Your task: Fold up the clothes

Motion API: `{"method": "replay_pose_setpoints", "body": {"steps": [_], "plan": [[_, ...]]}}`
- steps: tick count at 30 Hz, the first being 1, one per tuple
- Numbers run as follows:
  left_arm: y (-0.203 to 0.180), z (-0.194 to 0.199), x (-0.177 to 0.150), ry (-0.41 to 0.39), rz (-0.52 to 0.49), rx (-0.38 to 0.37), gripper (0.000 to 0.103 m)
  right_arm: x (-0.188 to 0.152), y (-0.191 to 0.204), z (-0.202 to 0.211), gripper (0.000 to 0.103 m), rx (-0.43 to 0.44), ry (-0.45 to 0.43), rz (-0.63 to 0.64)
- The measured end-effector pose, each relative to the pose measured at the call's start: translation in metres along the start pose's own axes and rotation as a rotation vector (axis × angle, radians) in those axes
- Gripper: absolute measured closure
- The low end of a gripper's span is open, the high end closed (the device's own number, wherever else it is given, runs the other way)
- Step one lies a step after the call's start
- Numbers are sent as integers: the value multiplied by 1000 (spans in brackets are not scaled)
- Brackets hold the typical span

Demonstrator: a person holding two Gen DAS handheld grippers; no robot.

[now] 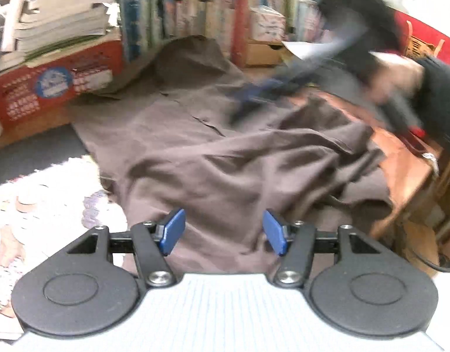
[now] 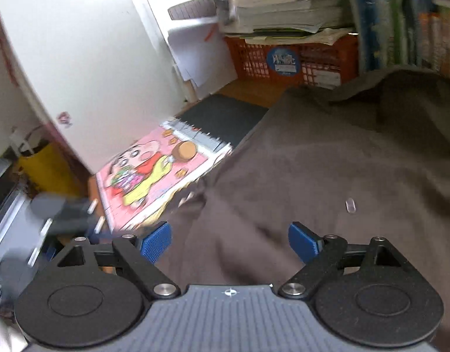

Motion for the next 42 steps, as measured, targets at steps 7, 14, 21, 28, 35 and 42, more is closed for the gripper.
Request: {"method": "replay_pose_setpoints", "body": {"steps": [7,14,21,28,35,42], "plan": [[8,-32,-23,129,1,84,40,-122,-19,9,17,-130,131,-54],[-20,-9,20,-11,-10,77,28,-113,-31,81,9,-208,-166,-127],[-22,-65,43,56,125,98,25,-130,-90,64,24,-254,-162,-300],[-19,-64,25,58,76,186,22,-143,-137,74,22,-393,-188,-446],[-2,-53,48,14,115,228,21,-113,-116,98,15,-282,-329,-355],[20,-66,33,48,170,300,17,-129,-130,51,15,-406,-165,-309]]}}
Point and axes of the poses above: each gripper's, at about its wrist camera, not at the fingertips, and z roughly against the way its jaws point, y to its left, x to its top, the point moved 9 cm from there along -z, roughly the way its jaws point, and after that the axes turned 12 degrees about y, right-handed, at the moved point
